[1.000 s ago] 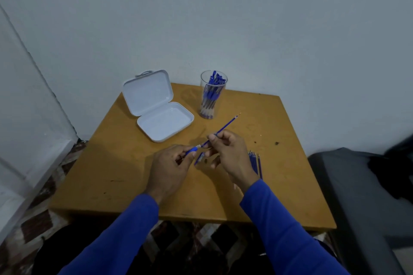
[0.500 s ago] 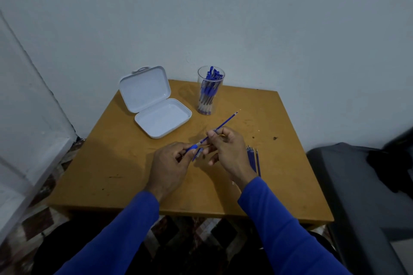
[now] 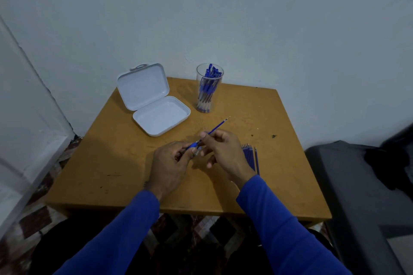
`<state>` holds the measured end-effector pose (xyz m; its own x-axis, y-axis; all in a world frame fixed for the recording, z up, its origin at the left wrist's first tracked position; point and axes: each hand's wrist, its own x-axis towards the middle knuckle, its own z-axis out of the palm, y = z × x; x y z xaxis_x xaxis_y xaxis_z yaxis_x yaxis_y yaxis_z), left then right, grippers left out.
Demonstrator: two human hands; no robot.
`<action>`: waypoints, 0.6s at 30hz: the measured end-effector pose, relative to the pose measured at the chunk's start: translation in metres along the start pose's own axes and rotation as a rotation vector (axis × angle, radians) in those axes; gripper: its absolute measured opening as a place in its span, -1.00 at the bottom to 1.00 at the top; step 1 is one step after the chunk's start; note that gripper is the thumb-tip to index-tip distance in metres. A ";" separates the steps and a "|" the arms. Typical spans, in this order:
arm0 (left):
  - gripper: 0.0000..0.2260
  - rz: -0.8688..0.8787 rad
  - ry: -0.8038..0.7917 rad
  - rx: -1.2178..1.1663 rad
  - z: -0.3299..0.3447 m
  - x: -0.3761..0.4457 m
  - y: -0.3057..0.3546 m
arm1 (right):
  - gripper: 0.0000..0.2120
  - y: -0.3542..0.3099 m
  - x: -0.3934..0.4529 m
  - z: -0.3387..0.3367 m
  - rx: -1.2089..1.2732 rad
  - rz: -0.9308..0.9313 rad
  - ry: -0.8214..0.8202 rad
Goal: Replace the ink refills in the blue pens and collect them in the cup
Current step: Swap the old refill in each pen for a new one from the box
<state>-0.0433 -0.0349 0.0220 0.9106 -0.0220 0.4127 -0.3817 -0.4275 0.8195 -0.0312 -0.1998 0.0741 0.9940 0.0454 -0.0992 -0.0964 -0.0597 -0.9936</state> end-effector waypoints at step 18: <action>-0.86 -0.017 0.000 0.063 0.002 -0.005 -0.006 | -0.89 0.017 0.000 -0.001 -0.263 0.062 0.223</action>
<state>-0.0453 -0.0342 0.0144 0.9170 -0.0143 0.3986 -0.3551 -0.4842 0.7996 -0.0326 -0.2019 0.0568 0.9761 -0.1838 -0.1157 -0.1696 -0.3122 -0.9348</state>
